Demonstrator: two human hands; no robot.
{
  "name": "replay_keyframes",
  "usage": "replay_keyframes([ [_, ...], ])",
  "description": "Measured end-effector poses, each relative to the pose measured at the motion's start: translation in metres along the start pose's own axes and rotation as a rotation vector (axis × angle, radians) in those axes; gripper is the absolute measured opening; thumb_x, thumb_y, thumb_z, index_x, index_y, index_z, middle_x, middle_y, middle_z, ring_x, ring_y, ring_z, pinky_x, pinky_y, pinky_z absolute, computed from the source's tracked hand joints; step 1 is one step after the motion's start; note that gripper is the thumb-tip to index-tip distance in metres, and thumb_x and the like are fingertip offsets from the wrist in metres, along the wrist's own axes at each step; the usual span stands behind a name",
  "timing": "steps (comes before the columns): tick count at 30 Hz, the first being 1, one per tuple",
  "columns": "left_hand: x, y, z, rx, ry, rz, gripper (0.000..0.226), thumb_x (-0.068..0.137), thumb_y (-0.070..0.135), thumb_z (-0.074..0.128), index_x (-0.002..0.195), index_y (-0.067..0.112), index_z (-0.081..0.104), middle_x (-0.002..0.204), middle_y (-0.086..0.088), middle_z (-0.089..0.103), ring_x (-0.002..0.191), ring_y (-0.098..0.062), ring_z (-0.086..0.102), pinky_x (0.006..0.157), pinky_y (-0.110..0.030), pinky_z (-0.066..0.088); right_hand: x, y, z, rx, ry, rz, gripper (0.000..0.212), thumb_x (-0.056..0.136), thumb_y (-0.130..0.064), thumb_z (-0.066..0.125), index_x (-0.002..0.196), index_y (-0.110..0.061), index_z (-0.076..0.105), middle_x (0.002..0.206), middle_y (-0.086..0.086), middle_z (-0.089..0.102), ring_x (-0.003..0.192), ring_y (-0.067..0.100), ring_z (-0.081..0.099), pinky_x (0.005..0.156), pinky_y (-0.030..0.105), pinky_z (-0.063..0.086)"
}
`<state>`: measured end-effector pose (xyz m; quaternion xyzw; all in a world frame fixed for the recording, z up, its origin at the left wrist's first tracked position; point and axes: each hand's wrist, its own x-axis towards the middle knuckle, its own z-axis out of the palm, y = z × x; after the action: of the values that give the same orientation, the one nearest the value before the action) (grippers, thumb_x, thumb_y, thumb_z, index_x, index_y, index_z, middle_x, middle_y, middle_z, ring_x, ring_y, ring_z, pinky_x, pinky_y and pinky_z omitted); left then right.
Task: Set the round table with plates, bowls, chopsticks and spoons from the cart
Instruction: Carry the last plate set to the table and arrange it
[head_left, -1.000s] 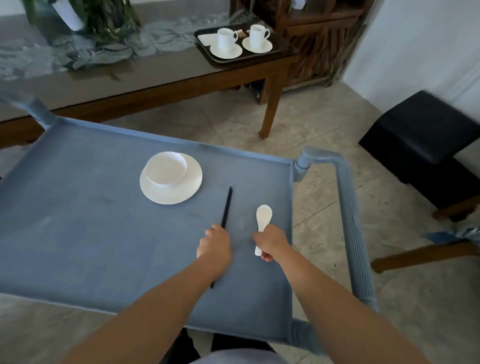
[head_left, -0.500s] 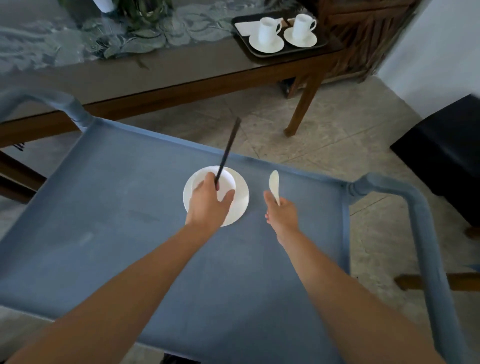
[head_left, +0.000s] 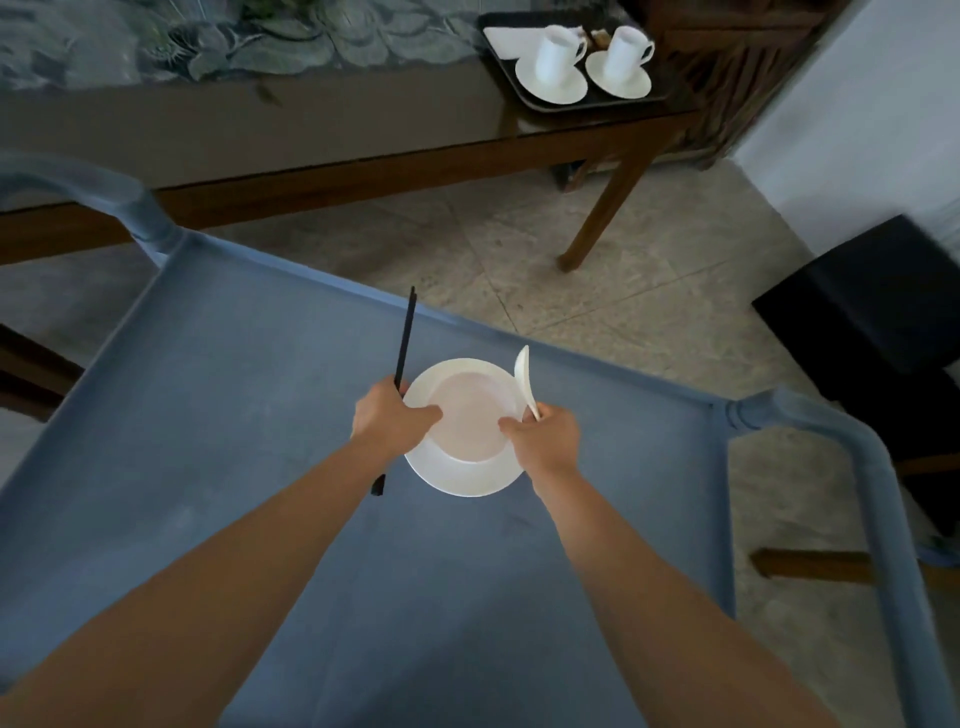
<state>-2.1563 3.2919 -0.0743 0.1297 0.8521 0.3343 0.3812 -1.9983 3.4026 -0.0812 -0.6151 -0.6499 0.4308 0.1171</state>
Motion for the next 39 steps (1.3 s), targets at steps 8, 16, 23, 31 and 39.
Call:
replay_keyframes([
  [8, -0.063, -0.026, -0.044, -0.130, 0.187, -0.022, 0.039, 0.072, 0.026, 0.074, 0.106, 0.019, 0.057, 0.096, 0.002, 0.061, 0.085, -0.021, 0.060, 0.064, -0.029, 0.046, -0.039, -0.032, 0.010, 0.000, -0.170, -0.217, 0.052, 0.068, -0.009, 0.078, 0.050, -0.020, 0.031, 0.045, -0.009, 0.031, 0.043, 0.012, 0.029, 0.045, 0.024, 0.027],
  [16, -0.229, -0.138, -0.139, -0.360, 0.726, -0.159, 0.038, 0.071, 0.029, 0.075, 0.102, 0.021, 0.053, 0.091, 0.005, 0.059, 0.080, -0.017, 0.058, 0.057, -0.025, 0.042, -0.189, -0.098, 0.085, -0.101, -0.566, -0.657, 0.040, 0.066, -0.013, 0.078, 0.050, -0.017, 0.041, 0.047, -0.007, 0.040, 0.044, 0.013, 0.037, 0.045, 0.027, 0.033],
  [23, -0.404, -0.297, -0.182, -0.566, 1.141, -0.444, 0.037, 0.072, 0.029, 0.073, 0.103, 0.017, 0.056, 0.094, 0.000, 0.063, 0.082, -0.018, 0.061, 0.054, -0.024, 0.042, -0.412, -0.084, 0.167, -0.208, -1.047, -0.946, 0.041, 0.067, -0.011, 0.077, 0.046, -0.017, 0.043, 0.047, -0.006, 0.044, 0.053, 0.019, 0.046, 0.050, 0.030, 0.035],
  [31, -0.511, -0.448, -0.197, -0.796, 1.344, -0.643, 0.033, 0.073, 0.031, 0.073, 0.096, 0.018, 0.054, 0.094, -0.001, 0.062, 0.082, -0.016, 0.059, 0.054, -0.025, 0.039, -0.602, -0.051, 0.262, -0.461, -1.300, -1.197, 0.040, 0.068, -0.013, 0.077, 0.046, -0.020, 0.045, 0.052, -0.007, 0.050, 0.059, 0.018, 0.051, 0.053, 0.027, 0.037],
  [39, -0.604, -0.585, -0.280, -0.888, 1.439, -0.769, 0.037, 0.073, 0.029, 0.070, 0.101, 0.014, 0.052, 0.096, -0.003, 0.058, 0.088, -0.023, 0.058, 0.068, -0.035, 0.050, -0.787, -0.031, 0.363, -0.531, -1.504, -1.221, 0.053, 0.068, -0.009, 0.077, 0.049, -0.019, 0.029, 0.041, -0.012, 0.036, 0.043, 0.008, 0.034, 0.035, 0.011, 0.027],
])
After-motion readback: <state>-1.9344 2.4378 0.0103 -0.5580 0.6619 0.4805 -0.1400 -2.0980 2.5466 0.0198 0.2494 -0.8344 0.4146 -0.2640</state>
